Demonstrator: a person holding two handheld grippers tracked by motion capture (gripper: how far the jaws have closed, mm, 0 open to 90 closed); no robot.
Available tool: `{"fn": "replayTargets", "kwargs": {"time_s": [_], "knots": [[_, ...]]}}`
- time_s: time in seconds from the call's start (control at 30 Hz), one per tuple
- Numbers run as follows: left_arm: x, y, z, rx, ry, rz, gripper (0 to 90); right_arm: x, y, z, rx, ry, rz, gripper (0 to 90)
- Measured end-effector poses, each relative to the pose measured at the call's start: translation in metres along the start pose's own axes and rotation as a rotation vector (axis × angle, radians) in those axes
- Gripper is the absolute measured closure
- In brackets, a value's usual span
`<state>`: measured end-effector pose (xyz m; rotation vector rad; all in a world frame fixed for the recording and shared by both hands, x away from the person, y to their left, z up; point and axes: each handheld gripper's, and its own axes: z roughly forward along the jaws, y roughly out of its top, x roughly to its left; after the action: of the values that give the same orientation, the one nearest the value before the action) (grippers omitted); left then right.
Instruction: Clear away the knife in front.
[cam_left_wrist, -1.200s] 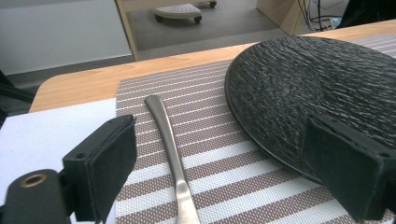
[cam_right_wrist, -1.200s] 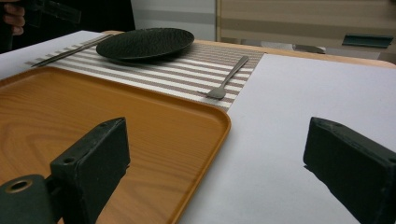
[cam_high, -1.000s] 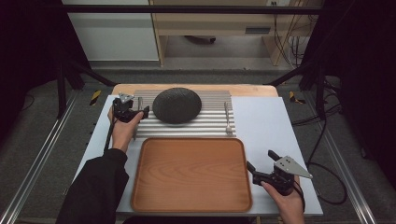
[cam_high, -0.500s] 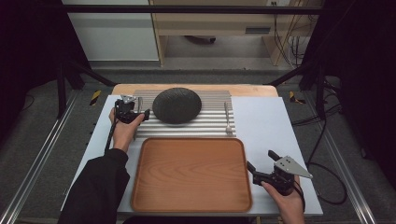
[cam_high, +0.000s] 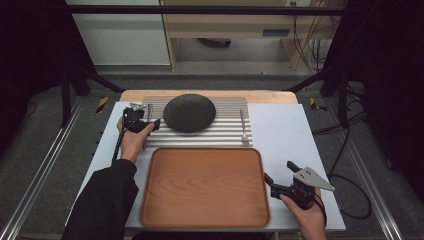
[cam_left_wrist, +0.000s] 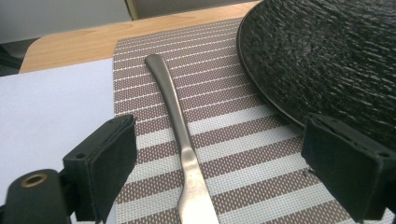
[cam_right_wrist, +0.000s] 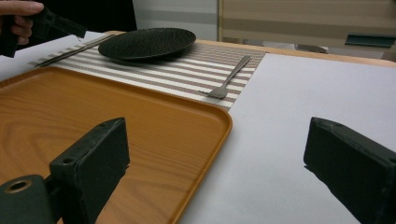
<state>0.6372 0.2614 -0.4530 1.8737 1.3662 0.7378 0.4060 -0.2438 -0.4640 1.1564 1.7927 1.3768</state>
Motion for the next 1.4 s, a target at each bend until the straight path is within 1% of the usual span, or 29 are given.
{"fn": "replayTargets", "kwargs": {"time_s": [0.17,0.27,0.33,0.57,0.77,1.03,1.2,1.3,1.4], "knots": [[-0.0006,-0.0006,0.0004,0.011,-0.008,0.007,10.5,0.0004,0.0000,0.0001,0.000,0.003,0.002,6.8],[-0.0010,-0.0012,0.0012,0.020,-0.020,0.009,10.7,0.0004,-0.0001,0.0002,0.002,0.003,0.003,6.8],[-0.0012,-0.0013,0.0008,0.016,-0.011,0.016,11.6,0.0003,-0.0001,0.0001,0.001,0.004,0.002,6.8],[0.0003,-0.0017,-0.0012,0.023,0.003,0.018,13.4,0.0001,0.0003,-0.0005,-0.002,0.005,0.006,6.7],[0.0024,-0.0014,-0.0034,0.021,0.019,0.012,15.5,-0.0001,0.0002,-0.0006,-0.001,0.007,0.005,6.7],[0.0035,-0.0045,-0.0010,0.036,0.023,0.006,16.3,0.0000,-0.0002,0.0000,0.003,0.009,0.005,6.7],[0.0048,-0.0079,-0.0010,0.037,0.031,0.000,21.4,0.0001,-0.0002,-0.0001,0.001,0.014,0.006,6.7],[0.0046,-0.0094,-0.0006,0.045,0.027,0.017,28.4,0.0002,-0.0001,0.0001,-0.001,0.018,0.009,6.6],[0.0053,-0.0098,0.0006,0.048,0.031,0.029,32.9,0.0000,-0.0002,0.0003,0.000,0.018,0.010,6.6]]}}
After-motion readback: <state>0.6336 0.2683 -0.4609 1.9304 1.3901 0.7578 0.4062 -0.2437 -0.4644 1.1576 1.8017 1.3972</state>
